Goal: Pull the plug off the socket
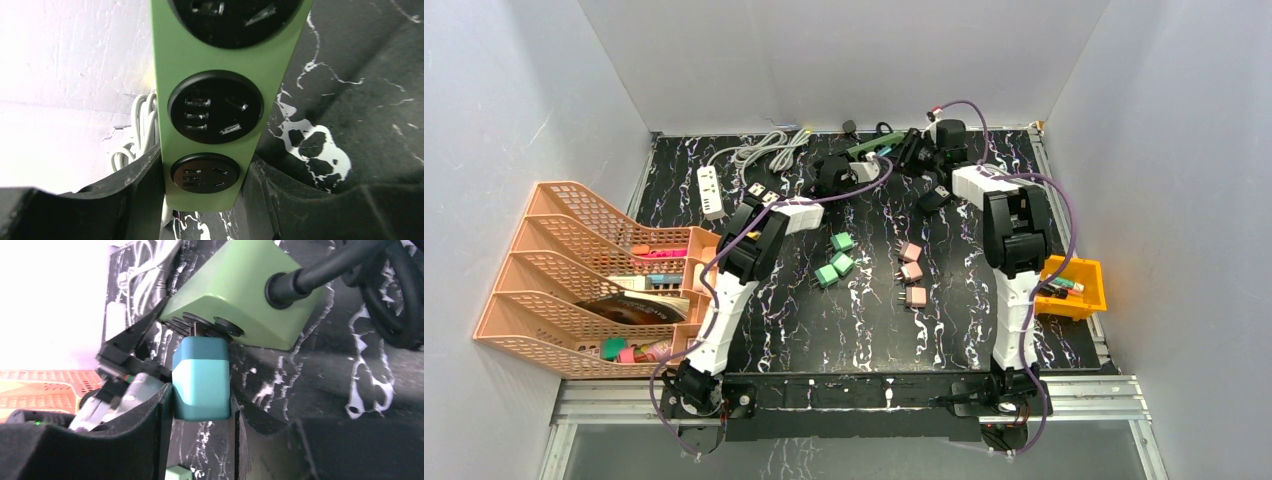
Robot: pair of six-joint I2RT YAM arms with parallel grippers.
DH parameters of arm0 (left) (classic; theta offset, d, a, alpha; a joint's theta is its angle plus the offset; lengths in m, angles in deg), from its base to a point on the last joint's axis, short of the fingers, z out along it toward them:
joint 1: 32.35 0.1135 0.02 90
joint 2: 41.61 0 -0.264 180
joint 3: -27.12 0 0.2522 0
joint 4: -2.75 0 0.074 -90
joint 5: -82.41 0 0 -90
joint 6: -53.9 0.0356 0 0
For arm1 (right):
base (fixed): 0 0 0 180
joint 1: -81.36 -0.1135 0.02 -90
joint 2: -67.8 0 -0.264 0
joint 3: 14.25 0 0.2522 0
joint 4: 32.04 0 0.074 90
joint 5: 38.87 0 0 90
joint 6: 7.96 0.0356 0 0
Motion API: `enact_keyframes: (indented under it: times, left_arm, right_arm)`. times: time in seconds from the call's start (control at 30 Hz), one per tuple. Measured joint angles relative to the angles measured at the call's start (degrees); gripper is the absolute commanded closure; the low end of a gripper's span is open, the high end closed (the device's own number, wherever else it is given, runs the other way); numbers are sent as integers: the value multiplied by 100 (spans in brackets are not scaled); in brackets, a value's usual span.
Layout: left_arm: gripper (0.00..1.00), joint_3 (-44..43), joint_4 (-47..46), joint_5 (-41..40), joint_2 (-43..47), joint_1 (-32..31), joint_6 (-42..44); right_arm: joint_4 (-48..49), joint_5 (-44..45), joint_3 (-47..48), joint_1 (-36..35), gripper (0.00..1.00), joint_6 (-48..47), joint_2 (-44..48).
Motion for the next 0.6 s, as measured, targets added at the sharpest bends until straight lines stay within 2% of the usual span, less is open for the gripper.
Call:
enact_keyframes:
  times: [0.07,0.17,0.27,0.37,0.5,0.6]
  left_arm:
    - [100,-4,46,59,0,-28,120]
    - [100,-24,79,0,-2,-52,90]
    - [100,-37,46,-76,-2,39,-221]
    - [100,-70,92,-162,-2,85,-269]
    - [100,-92,195,-369,-2,214,-278]
    - [100,-109,243,-466,-2,304,-304]
  right_arm:
    - [-304,-181,85,87,100,-44,-122]
    - [-1228,741,728,-162,100,-533,-175]
    - [-1147,1263,807,-413,100,-848,13]
    - [-686,581,260,-175,100,-675,195]
    - [-1655,911,330,111,100,-990,138]
    - [-647,-221,-284,291,100,-337,203]
